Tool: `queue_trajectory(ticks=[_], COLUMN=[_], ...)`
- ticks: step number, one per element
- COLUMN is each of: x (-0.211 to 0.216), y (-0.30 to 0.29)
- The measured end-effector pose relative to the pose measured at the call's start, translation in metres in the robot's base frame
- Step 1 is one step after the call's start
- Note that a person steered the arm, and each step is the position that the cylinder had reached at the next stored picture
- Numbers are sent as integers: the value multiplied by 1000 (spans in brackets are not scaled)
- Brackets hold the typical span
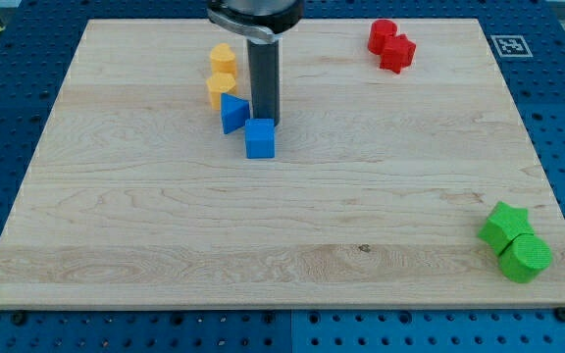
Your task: Slide the blue cube below the blue triangle
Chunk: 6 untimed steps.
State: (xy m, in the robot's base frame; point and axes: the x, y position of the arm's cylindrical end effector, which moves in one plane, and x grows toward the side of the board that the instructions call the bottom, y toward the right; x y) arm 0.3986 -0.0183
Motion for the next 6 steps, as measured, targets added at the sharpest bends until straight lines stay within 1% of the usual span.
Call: queue_trajectory(ticks=[1,2,3,6], x=[2,15,24,27], y=[31,41,41,24])
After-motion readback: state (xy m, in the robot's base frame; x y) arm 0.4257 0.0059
